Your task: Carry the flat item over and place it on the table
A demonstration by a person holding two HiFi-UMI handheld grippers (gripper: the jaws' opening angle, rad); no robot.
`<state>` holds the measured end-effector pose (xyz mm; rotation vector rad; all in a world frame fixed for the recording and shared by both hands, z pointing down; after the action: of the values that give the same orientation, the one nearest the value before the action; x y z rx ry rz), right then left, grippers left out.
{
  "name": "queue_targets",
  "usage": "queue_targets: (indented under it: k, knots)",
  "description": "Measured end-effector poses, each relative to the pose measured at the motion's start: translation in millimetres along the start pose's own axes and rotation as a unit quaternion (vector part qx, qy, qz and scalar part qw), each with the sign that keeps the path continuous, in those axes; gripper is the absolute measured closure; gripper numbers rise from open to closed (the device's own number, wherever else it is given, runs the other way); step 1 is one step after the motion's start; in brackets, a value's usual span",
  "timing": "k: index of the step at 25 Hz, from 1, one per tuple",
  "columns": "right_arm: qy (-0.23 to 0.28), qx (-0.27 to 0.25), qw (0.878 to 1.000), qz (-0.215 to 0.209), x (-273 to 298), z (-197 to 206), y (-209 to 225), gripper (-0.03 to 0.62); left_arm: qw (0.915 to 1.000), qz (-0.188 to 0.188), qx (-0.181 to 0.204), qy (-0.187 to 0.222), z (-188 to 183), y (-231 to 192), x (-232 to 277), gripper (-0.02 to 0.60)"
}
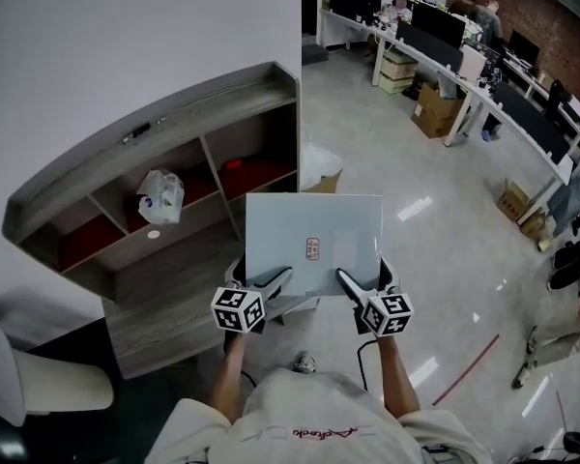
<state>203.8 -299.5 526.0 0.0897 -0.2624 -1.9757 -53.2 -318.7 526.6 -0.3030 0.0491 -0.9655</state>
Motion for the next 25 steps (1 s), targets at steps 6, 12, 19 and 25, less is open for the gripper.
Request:
queue_targets:
  k: [6,12,19,25]
  knots:
    - [-0.008,0.006,1.0,-0.006,25,2,7,0.086,0.9999,-0.009,-0.004,-0.007,-1,-16,15,0.048]
    - [-0.02,0.006,1.0,-0.002,42,5,6,0.086,0.9998,-0.01,-0.013,-0.015,0,-33,23,0.048]
    - [-0.041,0.015,0.999,0.009,48,21,1,0.086,0.999,-0.007,-0.028,-0.035,12,-48,23,0.048]
    - [-0.075,0.029,0.997,0.015,45,51,1,0.088,0.9964,-0.016,-0.05,-0.067,44,-55,17,0.048]
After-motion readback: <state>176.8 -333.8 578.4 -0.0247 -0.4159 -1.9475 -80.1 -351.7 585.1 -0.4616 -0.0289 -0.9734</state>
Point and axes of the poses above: the fingertips, and each gripper's own axes: x forward along the fingers, y to its right, z out of its underside, the point moved 5 cm from there along -x, backward along the fingers, and after that the axes turned 6 degrees about y, right-handed, at the moved point
